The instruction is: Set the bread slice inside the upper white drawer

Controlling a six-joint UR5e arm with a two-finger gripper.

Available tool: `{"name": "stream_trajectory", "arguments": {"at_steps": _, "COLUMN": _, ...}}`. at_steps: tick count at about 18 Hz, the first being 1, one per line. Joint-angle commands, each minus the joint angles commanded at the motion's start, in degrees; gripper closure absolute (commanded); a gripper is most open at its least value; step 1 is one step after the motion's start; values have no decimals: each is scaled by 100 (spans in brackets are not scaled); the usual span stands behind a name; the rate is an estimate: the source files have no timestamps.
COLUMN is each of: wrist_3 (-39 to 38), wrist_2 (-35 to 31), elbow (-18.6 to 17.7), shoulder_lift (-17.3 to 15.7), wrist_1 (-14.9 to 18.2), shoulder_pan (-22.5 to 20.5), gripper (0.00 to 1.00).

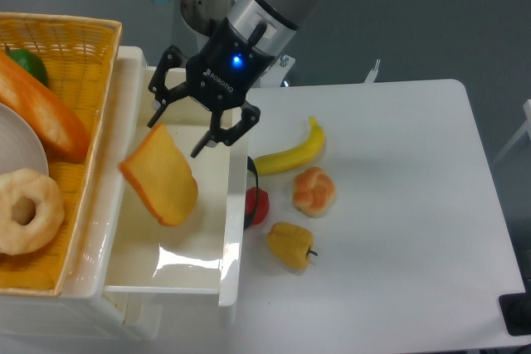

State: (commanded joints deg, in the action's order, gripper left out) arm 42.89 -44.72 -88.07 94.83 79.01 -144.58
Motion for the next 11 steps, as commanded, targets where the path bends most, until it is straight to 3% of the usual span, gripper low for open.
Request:
{"name": "stream_trajectory", "arguments": {"at_steps": 3, "wrist_3": 17, "wrist_2": -185, "elbow": 52, "shoulder_lift": -9, "wrist_1": -114, "shoulder_pan": -193, "gripper": 0}}
{"name": "stream_trajectory", "arguments": {"at_steps": 7, "wrist_3": 79, "wrist_2": -230, "elbow": 53, "shoulder_lift": -9, "wrist_1": -571, "shoulder_pan": -649, "gripper": 0}}
{"name": "stream_trajectory", "arguments": {"at_steps": 11, "wrist_3": 613, "wrist_2": -238, "elbow": 70, "shoulder_lift": 17, "wrist_1": -730, "shoulder_pan": -1080, "gripper": 0}}
